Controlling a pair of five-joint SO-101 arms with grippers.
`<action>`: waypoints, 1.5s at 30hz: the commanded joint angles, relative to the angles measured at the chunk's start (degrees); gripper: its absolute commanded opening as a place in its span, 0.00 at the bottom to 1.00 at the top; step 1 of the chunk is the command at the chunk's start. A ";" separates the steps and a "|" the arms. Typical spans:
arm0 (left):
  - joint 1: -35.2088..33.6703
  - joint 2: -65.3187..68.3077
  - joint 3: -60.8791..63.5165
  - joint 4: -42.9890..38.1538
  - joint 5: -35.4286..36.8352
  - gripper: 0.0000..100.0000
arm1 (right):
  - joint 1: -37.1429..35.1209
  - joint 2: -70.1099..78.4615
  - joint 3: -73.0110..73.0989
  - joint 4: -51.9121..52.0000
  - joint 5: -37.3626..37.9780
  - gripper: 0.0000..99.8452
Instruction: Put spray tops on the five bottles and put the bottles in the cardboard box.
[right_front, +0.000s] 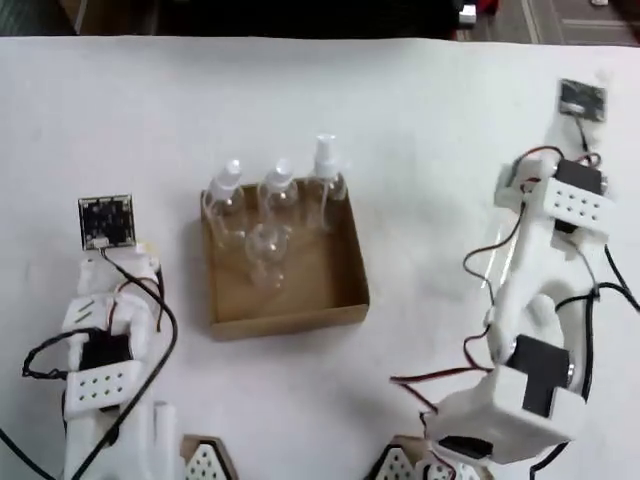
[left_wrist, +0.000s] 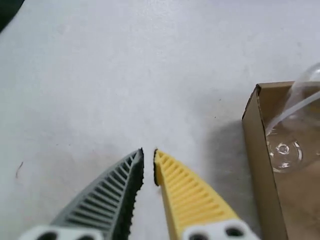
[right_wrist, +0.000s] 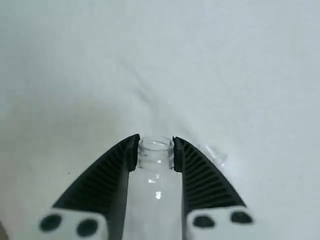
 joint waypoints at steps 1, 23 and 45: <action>0.66 -0.75 -0.18 -1.85 -0.62 0.04 | -4.70 -5.76 -2.20 -0.13 8.53 0.02; 0.66 -0.75 -0.18 -1.85 -0.62 0.04 | -23.69 -48.13 19.25 0.84 10.11 0.02; 0.75 -0.75 -0.18 -1.85 -0.62 0.04 | -41.45 -99.03 67.43 -41.89 1.67 0.02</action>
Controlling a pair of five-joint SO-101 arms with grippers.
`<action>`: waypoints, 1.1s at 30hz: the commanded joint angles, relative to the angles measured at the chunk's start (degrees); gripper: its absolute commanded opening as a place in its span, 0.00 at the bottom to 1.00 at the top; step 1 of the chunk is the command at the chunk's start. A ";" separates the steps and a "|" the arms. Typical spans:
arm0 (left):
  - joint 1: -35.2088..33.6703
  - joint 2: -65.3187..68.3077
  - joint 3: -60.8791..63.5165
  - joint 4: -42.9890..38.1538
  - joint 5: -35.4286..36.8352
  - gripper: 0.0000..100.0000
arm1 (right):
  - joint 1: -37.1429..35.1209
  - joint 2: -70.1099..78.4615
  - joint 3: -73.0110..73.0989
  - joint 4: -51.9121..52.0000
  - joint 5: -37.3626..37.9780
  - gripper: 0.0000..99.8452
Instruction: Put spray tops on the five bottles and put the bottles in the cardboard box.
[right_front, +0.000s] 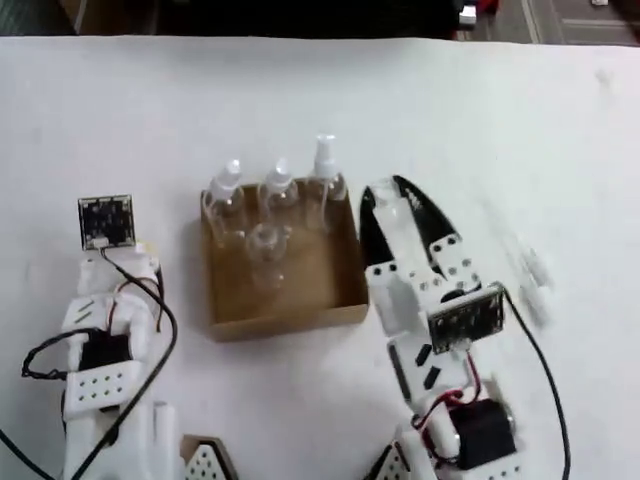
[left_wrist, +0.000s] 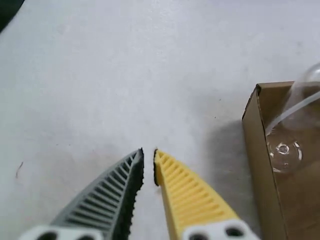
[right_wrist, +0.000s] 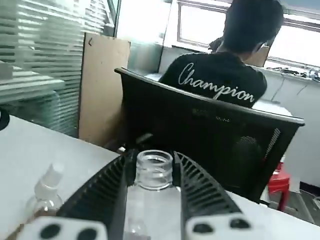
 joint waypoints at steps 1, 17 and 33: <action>0.75 -0.75 -0.18 -1.85 -0.62 0.04 | -3.12 0.13 4.75 -10.33 -3.60 0.02; 0.75 -0.75 -0.18 -1.85 -0.62 0.04 | -7.87 16.31 23.91 -39.60 -3.60 0.02; 0.75 -0.75 -0.18 -1.85 -0.62 0.04 | -11.38 14.29 27.52 -38.64 -1.58 0.02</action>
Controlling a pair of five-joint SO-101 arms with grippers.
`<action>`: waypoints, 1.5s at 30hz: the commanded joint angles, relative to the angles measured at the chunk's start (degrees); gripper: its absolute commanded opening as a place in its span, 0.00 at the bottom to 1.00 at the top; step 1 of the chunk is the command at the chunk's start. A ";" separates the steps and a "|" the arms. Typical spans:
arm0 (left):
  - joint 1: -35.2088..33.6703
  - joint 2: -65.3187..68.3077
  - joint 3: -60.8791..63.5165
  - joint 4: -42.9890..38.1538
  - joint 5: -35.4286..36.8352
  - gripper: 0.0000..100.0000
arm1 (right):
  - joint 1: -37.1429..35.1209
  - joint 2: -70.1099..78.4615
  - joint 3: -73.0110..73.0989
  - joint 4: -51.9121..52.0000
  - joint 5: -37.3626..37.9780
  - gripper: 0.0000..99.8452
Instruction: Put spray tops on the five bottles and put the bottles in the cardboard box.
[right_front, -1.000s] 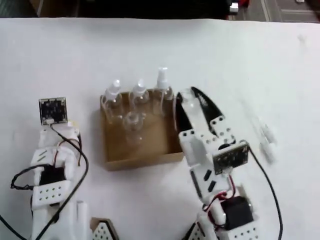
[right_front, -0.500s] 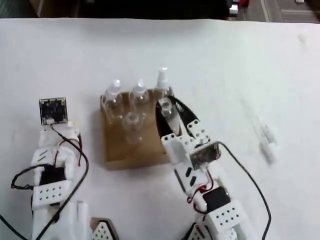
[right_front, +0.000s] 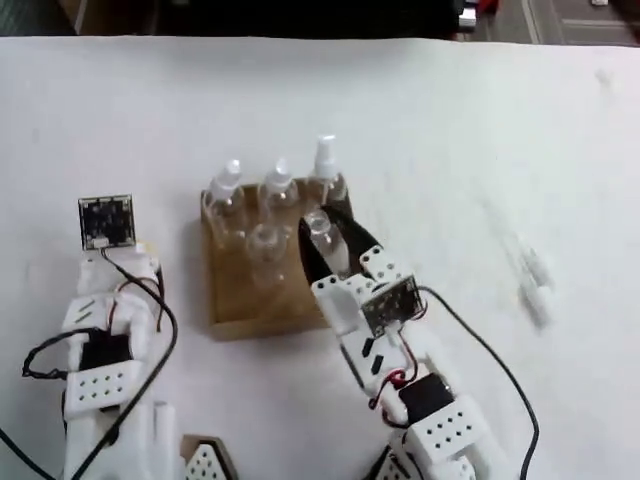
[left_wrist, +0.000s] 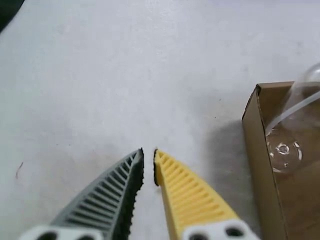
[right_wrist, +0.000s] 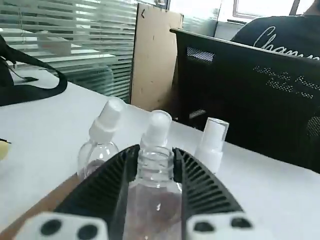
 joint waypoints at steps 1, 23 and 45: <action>0.75 -0.75 -0.18 -1.85 -0.62 0.04 | -1.71 -3.30 0.62 0.75 2.64 0.02; 0.75 -0.75 -0.18 -1.85 -0.62 0.04 | -1.89 -8.31 0.62 14.02 3.52 0.02; 0.75 -0.75 -0.18 -1.85 -0.62 0.04 | 0.04 -8.22 0.62 11.56 0.62 0.02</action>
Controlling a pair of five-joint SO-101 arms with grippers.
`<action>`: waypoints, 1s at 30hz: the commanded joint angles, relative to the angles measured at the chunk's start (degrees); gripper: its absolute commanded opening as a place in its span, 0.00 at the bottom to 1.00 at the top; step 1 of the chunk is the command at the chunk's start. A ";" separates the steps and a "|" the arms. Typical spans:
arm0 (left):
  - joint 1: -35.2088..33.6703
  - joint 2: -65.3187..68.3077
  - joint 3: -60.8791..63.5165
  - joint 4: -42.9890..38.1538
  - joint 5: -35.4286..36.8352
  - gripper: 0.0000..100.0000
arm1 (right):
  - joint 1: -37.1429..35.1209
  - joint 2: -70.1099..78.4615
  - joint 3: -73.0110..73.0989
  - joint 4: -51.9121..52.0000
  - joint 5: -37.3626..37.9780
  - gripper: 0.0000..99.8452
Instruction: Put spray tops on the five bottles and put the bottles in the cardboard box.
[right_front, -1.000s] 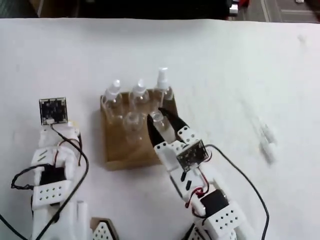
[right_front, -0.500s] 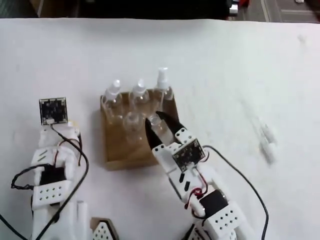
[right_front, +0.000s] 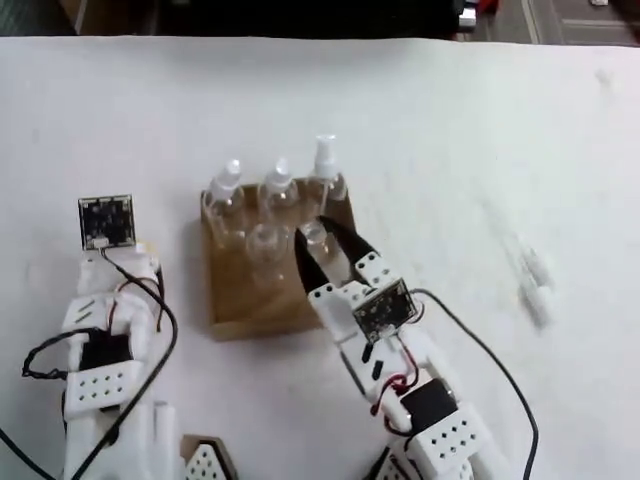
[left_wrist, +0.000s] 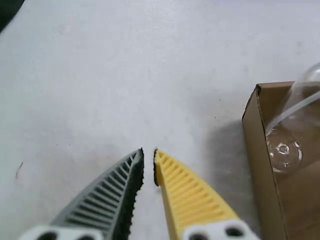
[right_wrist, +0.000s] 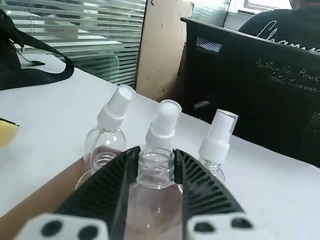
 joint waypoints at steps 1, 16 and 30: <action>0.75 -0.75 -0.18 -1.85 -0.62 0.04 | 1.01 -0.75 0.35 1.10 -2.81 0.02; 0.75 -0.75 -0.18 -1.85 -0.62 0.04 | 1.10 -0.75 0.35 7.16 -3.60 0.02; 0.66 -0.75 -0.18 -1.85 -0.62 0.04 | 0.84 -0.84 0.35 8.04 -3.16 0.11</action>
